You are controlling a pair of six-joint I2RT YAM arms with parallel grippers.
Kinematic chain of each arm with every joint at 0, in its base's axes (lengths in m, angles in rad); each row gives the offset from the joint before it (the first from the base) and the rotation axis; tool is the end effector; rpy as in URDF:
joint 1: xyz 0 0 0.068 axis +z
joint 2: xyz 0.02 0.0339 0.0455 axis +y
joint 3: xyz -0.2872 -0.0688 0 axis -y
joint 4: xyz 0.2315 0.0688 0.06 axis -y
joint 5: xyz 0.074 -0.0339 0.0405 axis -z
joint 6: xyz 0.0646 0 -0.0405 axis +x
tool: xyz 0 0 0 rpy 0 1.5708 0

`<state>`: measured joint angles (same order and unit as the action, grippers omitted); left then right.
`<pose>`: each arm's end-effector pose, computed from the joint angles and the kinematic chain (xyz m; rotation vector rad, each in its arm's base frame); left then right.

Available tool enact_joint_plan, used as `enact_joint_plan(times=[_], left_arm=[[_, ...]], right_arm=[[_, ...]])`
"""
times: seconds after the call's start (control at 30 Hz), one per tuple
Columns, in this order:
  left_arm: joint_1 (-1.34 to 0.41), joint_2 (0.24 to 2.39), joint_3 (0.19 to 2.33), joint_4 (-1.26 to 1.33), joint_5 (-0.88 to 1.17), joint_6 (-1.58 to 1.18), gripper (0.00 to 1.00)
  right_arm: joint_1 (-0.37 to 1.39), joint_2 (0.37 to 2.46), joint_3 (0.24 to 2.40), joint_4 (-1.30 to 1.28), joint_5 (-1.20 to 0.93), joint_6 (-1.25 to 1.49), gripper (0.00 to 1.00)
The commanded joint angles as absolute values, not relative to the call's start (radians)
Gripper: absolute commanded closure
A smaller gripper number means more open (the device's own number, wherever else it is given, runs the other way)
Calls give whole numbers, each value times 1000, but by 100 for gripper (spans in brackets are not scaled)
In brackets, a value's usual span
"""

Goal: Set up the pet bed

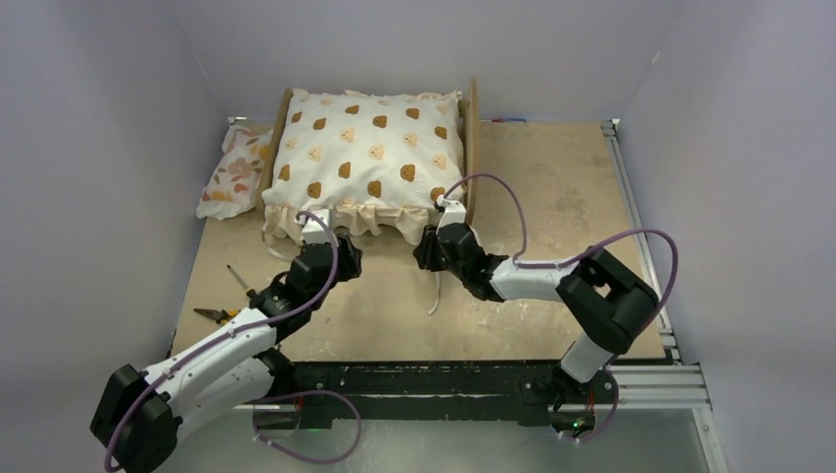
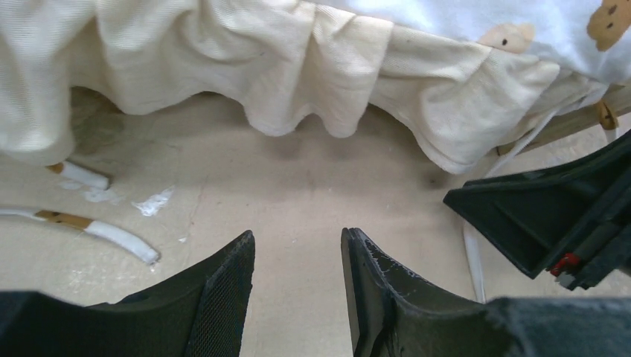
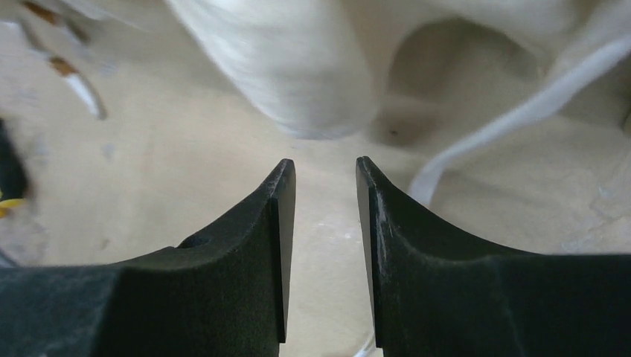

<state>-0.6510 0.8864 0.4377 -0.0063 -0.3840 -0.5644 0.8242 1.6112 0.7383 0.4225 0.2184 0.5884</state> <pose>0.1684 -0.0979 0.2308 -0.1556 2.0060 -0.3929 0.2478 0.2472 0.2020 -0.1022 2.0736 0.6704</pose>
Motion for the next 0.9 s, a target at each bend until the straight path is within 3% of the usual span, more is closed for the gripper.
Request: enact_joint_plan(times=[0.0, 0.27, 0.4, 0.67, 0.87], left_arm=[[-653, 816, 416, 18, -492, -542, 54], [-653, 767, 403, -28, -551, -548, 55], [-655, 752, 402, -43, -573, -552, 55], [-654, 742, 400, -56, -593, -558, 55], [-658, 728, 395, -61, -604, -560, 55]], right_arm=[[821, 1652, 742, 364, 339, 646, 59], [799, 1540, 656, 103, 663, 808, 50], [799, 1448, 633, 60, 720, 800, 50], [799, 1308, 550, 432, 417, 530, 53], [798, 1405, 617, 494, 381, 520, 62]])
